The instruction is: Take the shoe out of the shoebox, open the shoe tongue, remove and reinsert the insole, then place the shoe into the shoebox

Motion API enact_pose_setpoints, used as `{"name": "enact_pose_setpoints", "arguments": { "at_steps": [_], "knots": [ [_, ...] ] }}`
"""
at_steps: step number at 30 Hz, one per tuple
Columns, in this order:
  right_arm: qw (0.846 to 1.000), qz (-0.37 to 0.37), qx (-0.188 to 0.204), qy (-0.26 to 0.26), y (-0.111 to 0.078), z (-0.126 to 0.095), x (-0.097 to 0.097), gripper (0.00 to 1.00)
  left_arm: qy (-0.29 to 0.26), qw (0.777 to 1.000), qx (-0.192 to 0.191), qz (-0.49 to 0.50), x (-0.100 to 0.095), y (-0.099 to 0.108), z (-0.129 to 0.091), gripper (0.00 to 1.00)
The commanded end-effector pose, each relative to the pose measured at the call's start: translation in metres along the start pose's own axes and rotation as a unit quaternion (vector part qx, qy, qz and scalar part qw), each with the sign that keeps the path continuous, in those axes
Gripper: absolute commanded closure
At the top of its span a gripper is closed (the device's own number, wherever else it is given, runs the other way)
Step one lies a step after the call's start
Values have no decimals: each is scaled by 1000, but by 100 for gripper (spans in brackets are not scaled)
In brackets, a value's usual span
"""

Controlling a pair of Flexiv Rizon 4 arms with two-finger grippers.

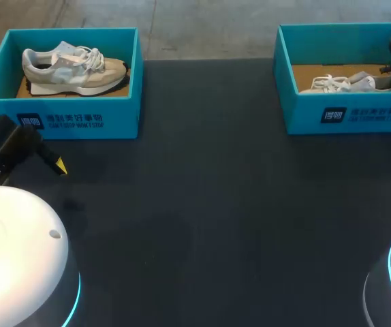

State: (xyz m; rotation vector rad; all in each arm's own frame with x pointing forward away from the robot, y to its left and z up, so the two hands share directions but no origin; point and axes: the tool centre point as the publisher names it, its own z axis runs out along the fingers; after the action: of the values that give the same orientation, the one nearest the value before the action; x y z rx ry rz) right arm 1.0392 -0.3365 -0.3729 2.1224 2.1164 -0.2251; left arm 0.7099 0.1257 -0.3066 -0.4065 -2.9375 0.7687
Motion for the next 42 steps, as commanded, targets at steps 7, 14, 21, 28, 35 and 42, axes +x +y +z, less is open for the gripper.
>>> {"name": "enact_pose_setpoints", "arguments": {
  "at_steps": [7,14,21,28,35,42],
  "knots": [
    [1000,-11,1,3,5,7,3,100,0,1000,-1,0,1,0,0,0],
    [1000,-7,9,4,-2,12,2,100,0,1000,-1,0,1,0,0,0],
    [1000,-6,14,8,-4,15,4,100,0,1000,-1,0,1,0,0,0],
    [1000,-3,13,12,-2,14,4,73,0,1000,-1,0,1,0,0,0],
    [1000,0,11,11,-2,9,1,64,0,1000,-1,0,1,0,0,0],
    [1000,3,5,9,-2,-1,-1,64,0,1000,-1,0,1,0,0,0]
  ]
}}
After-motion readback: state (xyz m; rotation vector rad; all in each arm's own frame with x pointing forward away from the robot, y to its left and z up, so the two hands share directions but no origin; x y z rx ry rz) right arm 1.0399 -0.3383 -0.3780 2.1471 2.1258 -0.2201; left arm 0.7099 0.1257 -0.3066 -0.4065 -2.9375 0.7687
